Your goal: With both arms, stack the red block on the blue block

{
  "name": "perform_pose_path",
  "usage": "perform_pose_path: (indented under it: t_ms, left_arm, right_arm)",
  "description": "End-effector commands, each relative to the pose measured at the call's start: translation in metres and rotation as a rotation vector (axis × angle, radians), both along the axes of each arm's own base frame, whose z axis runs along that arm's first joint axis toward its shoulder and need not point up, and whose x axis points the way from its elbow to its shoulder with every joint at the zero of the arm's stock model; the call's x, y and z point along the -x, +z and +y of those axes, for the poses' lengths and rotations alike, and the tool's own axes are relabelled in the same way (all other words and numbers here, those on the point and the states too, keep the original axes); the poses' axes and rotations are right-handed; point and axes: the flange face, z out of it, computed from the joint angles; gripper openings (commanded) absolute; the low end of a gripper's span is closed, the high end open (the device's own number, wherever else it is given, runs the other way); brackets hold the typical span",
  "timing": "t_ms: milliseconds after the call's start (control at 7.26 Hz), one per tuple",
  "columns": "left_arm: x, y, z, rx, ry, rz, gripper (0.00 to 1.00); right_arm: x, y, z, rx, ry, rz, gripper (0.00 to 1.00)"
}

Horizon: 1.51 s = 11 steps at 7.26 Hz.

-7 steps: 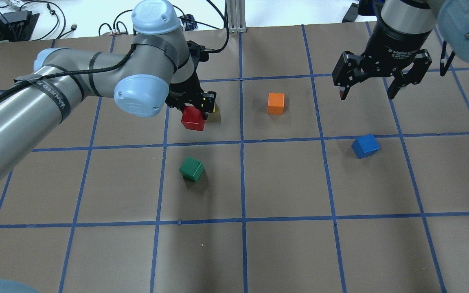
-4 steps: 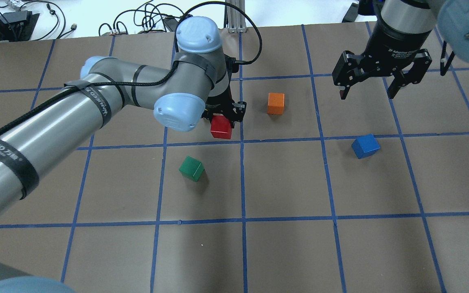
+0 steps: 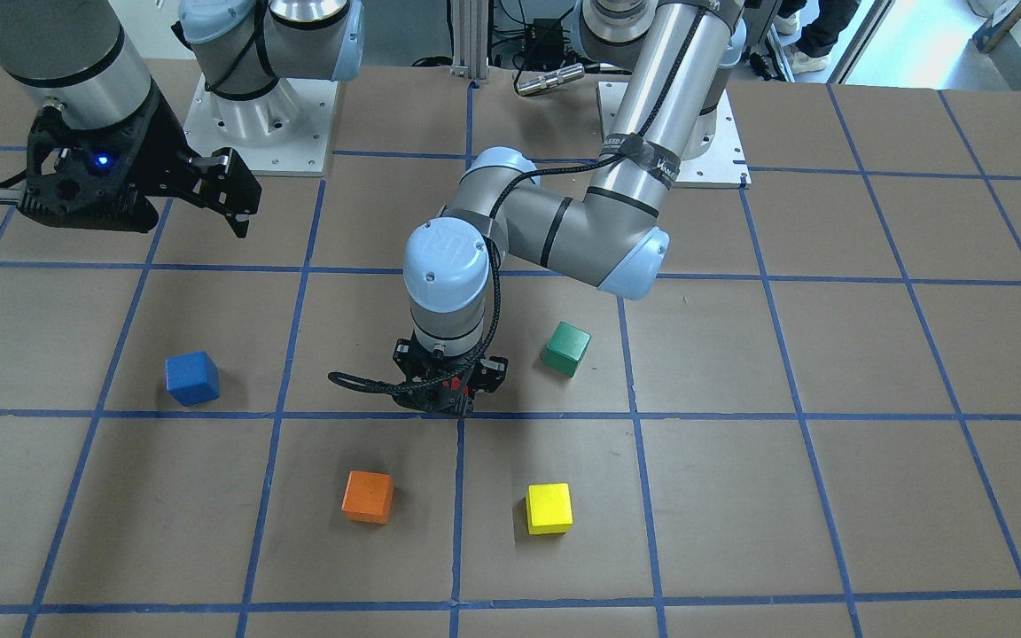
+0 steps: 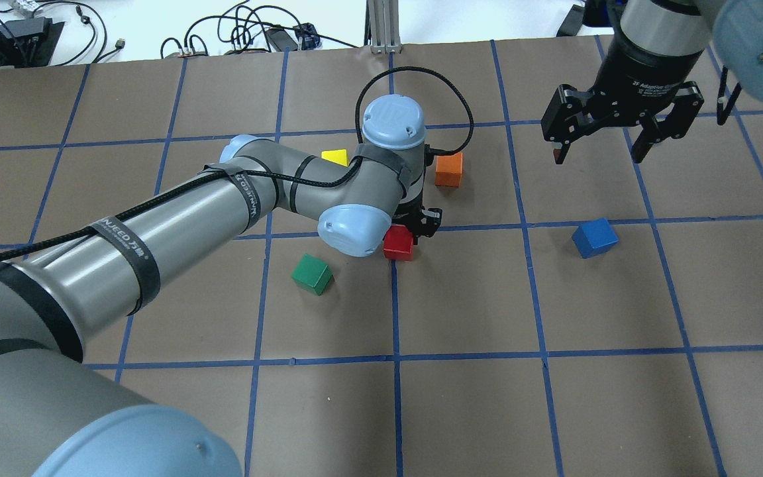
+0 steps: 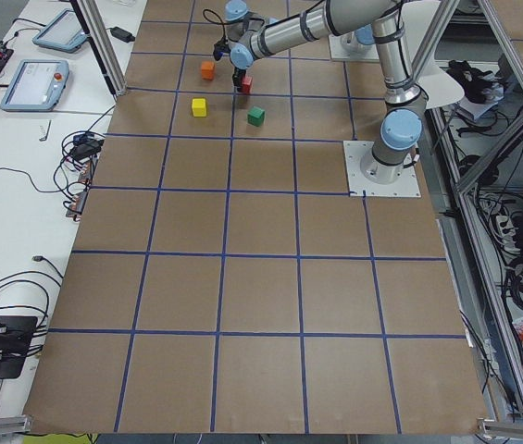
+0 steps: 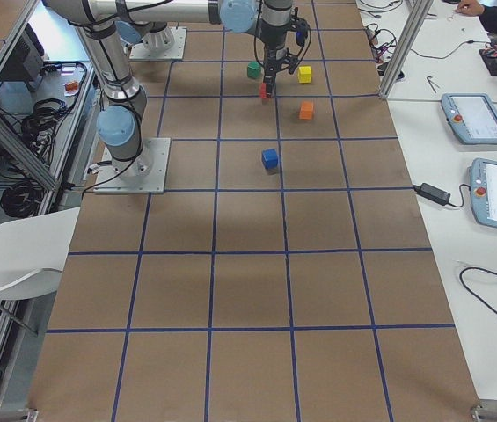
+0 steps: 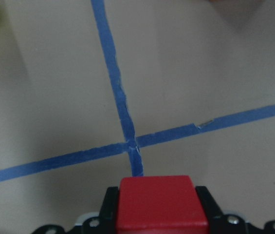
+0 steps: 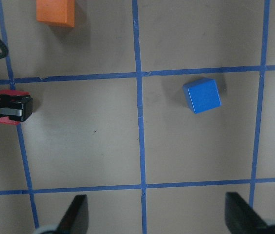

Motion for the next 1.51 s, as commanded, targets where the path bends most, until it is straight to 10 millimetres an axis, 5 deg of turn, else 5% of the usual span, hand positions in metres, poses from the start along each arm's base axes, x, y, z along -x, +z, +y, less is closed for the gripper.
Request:
perform_pose_path:
  t_ms: [0,275,413,688,1101,1377]
  left_arm:
    - [-0.014,0.019,-0.014,0.032,0.037,0.014,1.00]
    - [-0.063,0.093,-0.042,0.051,0.086,0.026,1.00]
    - [-0.088,0.147,-0.049,0.045,0.057,0.018,1.00]
    - [-0.169,0.222,-0.051,0.006,0.077,0.011,1.00]
    - [-0.262,0.333,0.013,0.047,0.064,0.013,1.00]
    - [-0.268,0.366,0.050,0.102,0.072,0.009,1.00]
  right_arm:
    - [0.000,0.001,-0.001,0.008,-0.001,-0.002,1.00]
    - [-0.002,0.006,0.002,0.021,0.000,-0.011,1.00]
    - [-0.001,0.007,0.002,0.024,-0.001,-0.006,1.00]
    - [-0.002,0.006,0.002,0.022,0.003,-0.014,1.00]
    - [-0.002,0.008,0.004,0.022,-0.001,-0.016,1.00]
    - [0.002,0.009,0.002,0.025,-0.004,0.000,1.00]
